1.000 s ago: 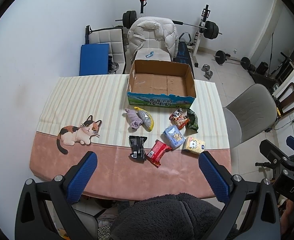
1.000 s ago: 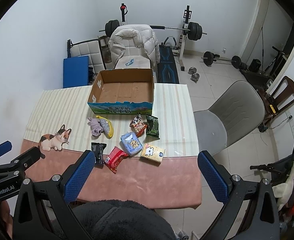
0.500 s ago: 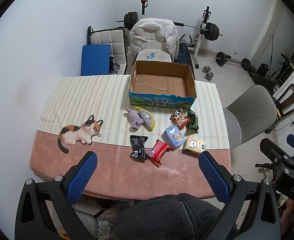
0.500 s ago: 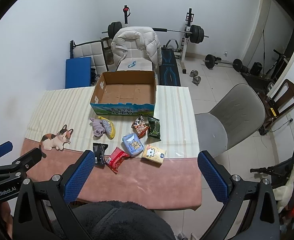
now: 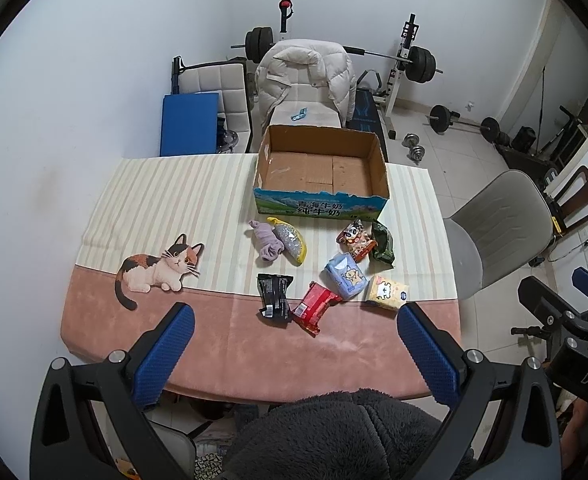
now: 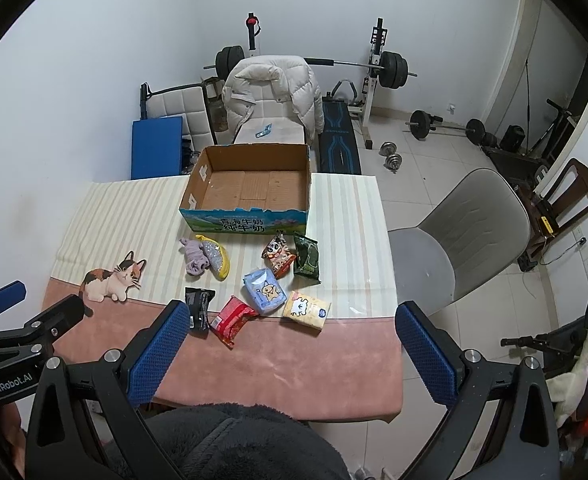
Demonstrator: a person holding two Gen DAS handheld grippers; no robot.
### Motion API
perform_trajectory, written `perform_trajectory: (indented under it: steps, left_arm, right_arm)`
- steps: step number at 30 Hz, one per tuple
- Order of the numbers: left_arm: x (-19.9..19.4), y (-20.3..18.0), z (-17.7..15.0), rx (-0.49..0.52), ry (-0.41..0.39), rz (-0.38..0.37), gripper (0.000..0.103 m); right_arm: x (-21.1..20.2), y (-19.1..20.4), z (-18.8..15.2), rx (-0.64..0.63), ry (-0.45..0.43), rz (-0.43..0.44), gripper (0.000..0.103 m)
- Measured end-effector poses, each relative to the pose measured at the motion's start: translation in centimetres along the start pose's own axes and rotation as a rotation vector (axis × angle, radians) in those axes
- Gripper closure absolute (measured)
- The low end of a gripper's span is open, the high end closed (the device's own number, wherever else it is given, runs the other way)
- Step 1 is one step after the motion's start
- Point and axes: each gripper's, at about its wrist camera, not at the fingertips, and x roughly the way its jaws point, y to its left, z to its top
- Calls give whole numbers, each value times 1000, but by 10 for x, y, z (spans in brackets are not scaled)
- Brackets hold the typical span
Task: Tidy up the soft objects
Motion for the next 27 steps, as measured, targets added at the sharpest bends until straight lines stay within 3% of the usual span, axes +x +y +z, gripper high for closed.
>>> perform_trajectory:
  steps: [24,27]
  left_arm:
    - [5,-19,-1,1,-11,-9,0]
    - [14,-20,2,0,-29,-10,0]
  right_arm:
    - [-2,-8,2,4,3,20,0]
    - [7,-17,4,17,-37,38,0]
